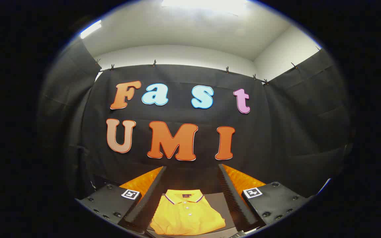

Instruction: Put the clothes into the washing machine and then close the washing machine lid.

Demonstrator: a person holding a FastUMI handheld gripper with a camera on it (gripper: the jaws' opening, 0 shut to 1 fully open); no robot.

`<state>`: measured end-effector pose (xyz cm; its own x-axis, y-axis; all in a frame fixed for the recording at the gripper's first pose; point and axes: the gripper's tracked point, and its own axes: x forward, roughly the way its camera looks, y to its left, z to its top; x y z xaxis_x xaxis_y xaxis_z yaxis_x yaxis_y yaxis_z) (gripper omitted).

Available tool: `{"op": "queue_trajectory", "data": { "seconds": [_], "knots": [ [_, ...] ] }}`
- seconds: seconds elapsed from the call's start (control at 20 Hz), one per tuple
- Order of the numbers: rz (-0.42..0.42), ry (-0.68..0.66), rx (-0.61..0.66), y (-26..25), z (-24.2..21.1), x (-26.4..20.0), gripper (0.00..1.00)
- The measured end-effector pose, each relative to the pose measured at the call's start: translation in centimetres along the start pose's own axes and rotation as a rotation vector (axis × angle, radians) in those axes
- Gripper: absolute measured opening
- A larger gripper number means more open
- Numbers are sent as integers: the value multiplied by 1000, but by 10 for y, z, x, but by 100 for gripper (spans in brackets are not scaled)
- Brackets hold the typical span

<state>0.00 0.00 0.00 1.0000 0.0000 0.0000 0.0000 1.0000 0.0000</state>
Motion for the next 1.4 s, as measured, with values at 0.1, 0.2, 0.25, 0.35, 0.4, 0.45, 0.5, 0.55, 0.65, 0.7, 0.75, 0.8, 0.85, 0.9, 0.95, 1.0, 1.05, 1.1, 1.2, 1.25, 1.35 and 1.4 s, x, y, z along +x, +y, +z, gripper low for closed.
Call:
{"op": "queue_trajectory", "data": {
  "seconds": [0.1,0.2,0.25,0.35,0.4,0.45,0.5,0.55,0.65,0.7,0.75,0.8,0.85,0.9,0.95,1.0,1.05,1.1,1.2,1.25,1.35,1.4],
  "knots": [
    [-11,7,15,-8,-3,2,98],
    [-2,13,29,-11,-4,6,98],
    [-9,23,28,-16,-7,6,98],
    [-12,30,25,-22,-10,5,98],
    [-17,33,22,-25,-9,5,98],
    [-19,39,16,-27,-9,3,98],
    [-20,43,9,-26,-10,2,98],
    [-21,45,3,-28,-10,1,98],
    [-19,41,-6,-30,-9,0,98],
    [-16,39,-9,-27,-9,0,98],
    [-14,37,-11,-27,-8,0,98],
    [-14,33,-10,-25,-6,0,98],
    [-13,28,-7,-24,-6,0,98],
    [-12,25,-2,-24,-6,-1,98],
    [-11,23,0,-23,-6,-2,98],
    [-10,23,0,-22,-6,-3,98],
    [-12,24,-4,-24,-5,-5,98],
    [-16,22,-7,-26,-4,-4,98],
    [-22,18,-13,-30,-3,-7,98],
    [-25,19,-17,-32,-1,-6,98],
    [-32,18,-25,-34,-2,-7,98],
    [-32,16,-26,-35,-1,-8,98]
  ]
}}
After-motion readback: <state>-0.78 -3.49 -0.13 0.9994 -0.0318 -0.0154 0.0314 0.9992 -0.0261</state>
